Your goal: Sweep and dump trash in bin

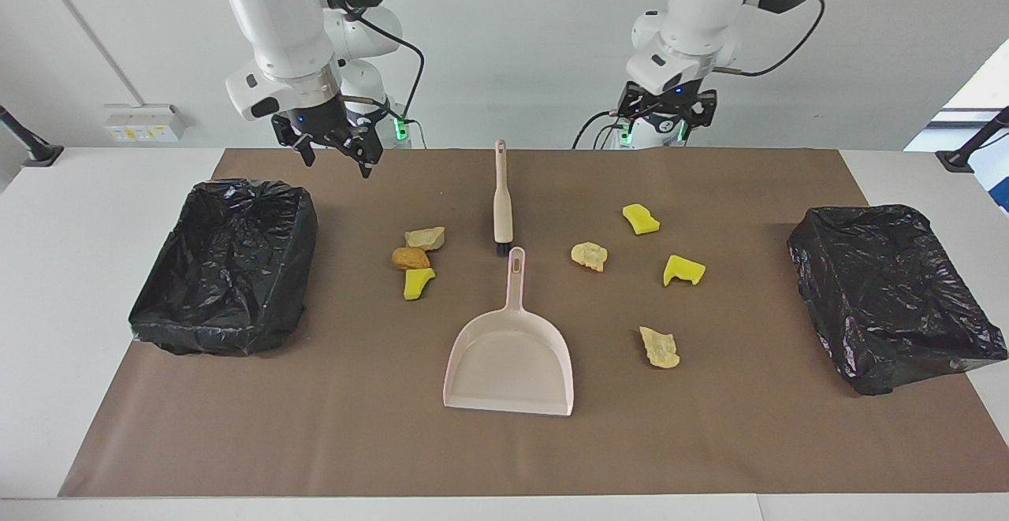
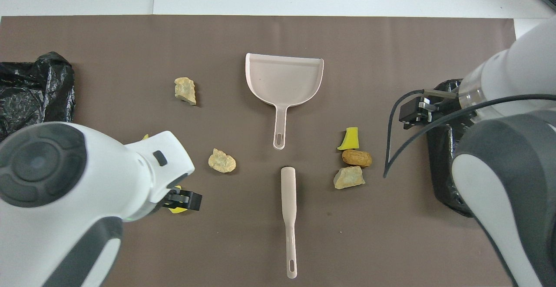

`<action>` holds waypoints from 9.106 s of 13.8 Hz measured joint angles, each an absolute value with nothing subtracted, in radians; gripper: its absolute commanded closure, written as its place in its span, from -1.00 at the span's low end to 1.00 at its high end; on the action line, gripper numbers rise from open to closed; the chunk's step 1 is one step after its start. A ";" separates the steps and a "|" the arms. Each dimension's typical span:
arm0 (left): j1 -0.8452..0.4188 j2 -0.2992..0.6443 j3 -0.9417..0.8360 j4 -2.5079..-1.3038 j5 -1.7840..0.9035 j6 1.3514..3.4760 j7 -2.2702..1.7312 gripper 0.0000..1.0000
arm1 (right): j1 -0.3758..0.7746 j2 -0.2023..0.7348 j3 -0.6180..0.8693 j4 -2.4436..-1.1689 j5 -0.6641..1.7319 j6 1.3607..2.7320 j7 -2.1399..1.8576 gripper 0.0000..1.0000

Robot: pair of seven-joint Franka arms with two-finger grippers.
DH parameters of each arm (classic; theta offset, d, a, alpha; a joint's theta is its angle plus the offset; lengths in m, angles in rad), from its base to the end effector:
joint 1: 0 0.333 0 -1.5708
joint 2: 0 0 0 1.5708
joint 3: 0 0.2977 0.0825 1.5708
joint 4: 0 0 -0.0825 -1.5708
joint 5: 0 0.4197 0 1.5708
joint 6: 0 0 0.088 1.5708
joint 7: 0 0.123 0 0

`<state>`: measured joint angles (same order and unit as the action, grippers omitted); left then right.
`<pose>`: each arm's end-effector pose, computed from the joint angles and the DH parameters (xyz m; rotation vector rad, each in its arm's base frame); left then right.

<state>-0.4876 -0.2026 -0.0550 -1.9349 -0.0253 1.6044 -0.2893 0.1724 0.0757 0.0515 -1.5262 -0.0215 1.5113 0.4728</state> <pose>0.4430 -0.2724 0.5218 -3.0730 0.3846 0.1907 0.5891 0.1303 0.5626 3.0678 -0.3842 -0.1223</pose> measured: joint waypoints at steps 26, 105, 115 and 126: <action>-0.996 0.065 -0.055 -2.189 -0.114 2.203 -0.776 -0.26 | 0.433 0.629 0.115 -1.267 0.083 1.759 0.742 -1.00; -0.305 -0.170 -0.020 -2.228 -0.144 1.755 -0.773 1.00 | 0.503 0.131 0.131 -2.055 -0.167 2.021 -0.621 1.00; -0.135 -0.174 -0.016 -2.365 -0.019 1.916 -0.206 1.00 | 0.522 0.131 0.140 -2.055 -0.082 1.997 -0.554 1.00; -0.407 -0.099 -0.043 -2.364 -0.032 2.035 -0.088 1.00 | 0.522 0.132 0.140 -2.056 -0.082 1.997 -0.554 1.00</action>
<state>-0.4072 -0.0987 -0.0434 -2.3637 -0.0317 2.0347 -0.0882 0.5218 0.1317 0.1403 -2.0564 -0.0816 1.9969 -0.5540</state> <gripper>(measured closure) 0.736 0.674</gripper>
